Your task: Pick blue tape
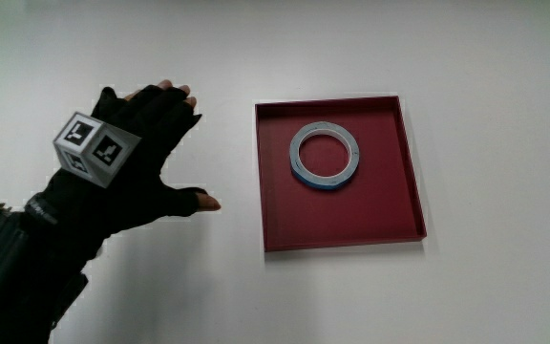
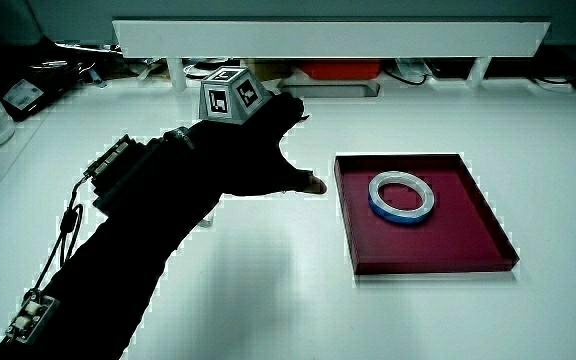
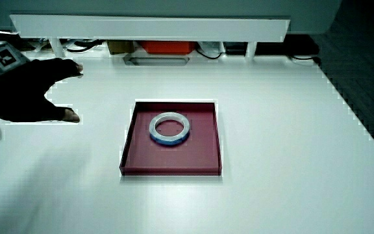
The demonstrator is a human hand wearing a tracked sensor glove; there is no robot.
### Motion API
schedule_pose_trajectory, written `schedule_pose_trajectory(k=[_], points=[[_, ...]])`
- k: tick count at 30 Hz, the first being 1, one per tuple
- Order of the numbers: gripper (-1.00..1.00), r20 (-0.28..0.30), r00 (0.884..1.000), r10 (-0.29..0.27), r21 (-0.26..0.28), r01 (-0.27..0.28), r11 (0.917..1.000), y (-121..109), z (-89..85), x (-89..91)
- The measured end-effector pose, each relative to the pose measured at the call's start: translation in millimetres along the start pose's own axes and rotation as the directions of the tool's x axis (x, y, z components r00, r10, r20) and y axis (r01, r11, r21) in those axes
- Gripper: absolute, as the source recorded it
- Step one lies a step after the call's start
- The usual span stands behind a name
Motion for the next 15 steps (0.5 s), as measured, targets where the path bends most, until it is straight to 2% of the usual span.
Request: schedule_pose_trajectory(k=[1, 2, 4, 5, 6, 7, 9, 11, 12, 13, 14, 15], points=[[0.00, -0.008, 1.000, 0.002, -0.004, -0.002, 1.0000, 1, 0.8, 4.2], [0.00, -0.027, 0.999, -0.032, -0.001, 0.032, 0.9995, 3, -1.0, 5.9], [0.00, 0.007, 1.000, -0.023, -0.002, 0.023, 0.9997, 8, -8.6, 7.0], [0.00, 0.050, 0.999, -0.015, -0.016, 0.015, 0.9998, 10, -13.0, 6.8], [0.00, 0.015, 1.000, -0.027, -0.020, 0.028, 0.9994, 13, -13.9, 10.1], [0.00, 0.009, 0.998, -0.055, -0.011, 0.056, 0.9984, 15, -16.0, 11.9], [0.00, 0.039, 0.998, -0.054, -0.013, 0.054, 0.9984, 21, -22.5, 12.8], [0.00, 0.046, 0.999, -0.019, -0.040, 0.020, 0.9990, 25, -27.4, 14.6], [0.00, 0.062, 0.998, -0.026, -0.036, 0.028, 0.9989, 28, -31.2, 14.3], [0.00, 0.042, 0.998, -0.047, -0.022, 0.048, 0.9986, 30, -33.6, 15.9], [0.00, 0.065, 0.997, -0.050, -0.035, 0.052, 0.9980, 34, -38.0, 16.3], [0.00, 0.059, 0.997, -0.057, -0.024, 0.059, 0.9980, 37, -40.6, 18.5]])
